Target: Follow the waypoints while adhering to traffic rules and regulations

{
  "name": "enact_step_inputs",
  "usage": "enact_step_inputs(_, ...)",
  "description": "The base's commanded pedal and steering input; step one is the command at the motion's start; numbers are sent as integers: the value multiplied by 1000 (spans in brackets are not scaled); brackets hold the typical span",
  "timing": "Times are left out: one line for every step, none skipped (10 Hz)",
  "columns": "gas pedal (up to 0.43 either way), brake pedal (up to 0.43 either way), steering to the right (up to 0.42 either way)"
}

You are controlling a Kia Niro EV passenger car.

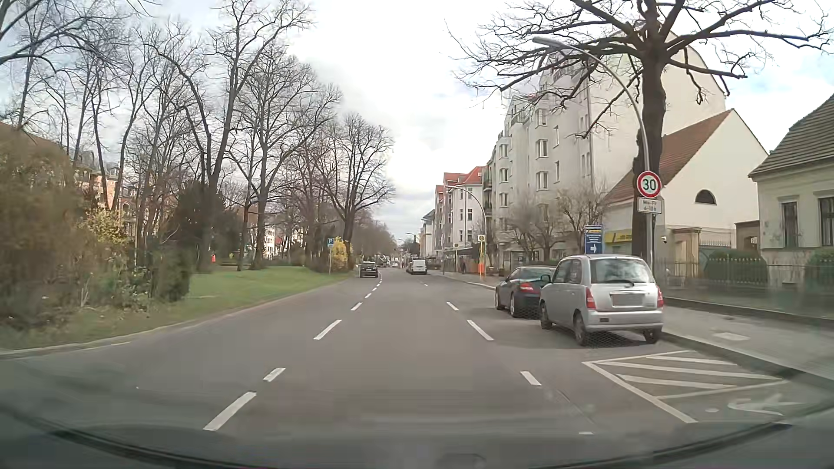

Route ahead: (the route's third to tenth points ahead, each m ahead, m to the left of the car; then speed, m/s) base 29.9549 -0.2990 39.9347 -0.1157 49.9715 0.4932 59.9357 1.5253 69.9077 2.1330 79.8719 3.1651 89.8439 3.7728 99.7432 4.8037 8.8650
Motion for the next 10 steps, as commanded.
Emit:
enact_step_inputs(0,55,-1)
enact_step_inputs(0,67,-2)
enact_step_inputs(0,79,-3)
enact_step_inputs(0,79,-4)
enact_step_inputs(0,85,-5)
enact_step_inputs(0,79,-5)
enact_step_inputs(0,79,-4)
enact_step_inputs(0,79,-4)
enact_step_inputs(0,85,-4)
enact_step_inputs(0,85,-4)
